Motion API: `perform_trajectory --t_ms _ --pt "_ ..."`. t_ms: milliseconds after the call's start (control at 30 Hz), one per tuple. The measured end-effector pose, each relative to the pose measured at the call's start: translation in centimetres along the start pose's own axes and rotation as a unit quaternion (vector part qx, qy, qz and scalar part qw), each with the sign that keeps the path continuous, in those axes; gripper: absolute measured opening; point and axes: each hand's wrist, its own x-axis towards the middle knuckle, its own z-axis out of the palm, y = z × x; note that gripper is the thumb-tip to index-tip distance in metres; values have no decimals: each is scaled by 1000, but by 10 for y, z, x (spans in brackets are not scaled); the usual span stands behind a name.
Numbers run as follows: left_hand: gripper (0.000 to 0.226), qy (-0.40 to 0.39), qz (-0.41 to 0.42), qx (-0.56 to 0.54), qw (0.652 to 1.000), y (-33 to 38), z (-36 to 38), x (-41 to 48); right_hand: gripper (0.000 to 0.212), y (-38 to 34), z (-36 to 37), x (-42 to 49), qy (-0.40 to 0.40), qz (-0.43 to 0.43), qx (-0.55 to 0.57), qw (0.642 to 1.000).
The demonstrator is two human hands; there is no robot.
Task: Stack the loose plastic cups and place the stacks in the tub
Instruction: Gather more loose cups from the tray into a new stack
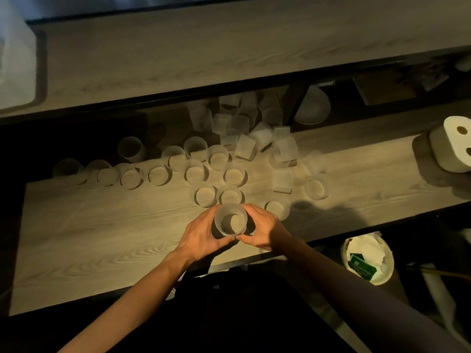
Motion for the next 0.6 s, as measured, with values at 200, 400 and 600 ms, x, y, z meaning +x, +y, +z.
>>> perform_trajectory --t_ms 200,400,600 --pt "82 45 32 -13 998 14 -33 19 81 -17 -33 27 30 -28 -16 999" --pt "75 77 33 -31 996 18 -35 48 81 -18 -40 62 44 -25 -2 999" --pt "72 41 -9 -29 999 1 -19 55 79 -1 -16 73 11 16 -7 1000"
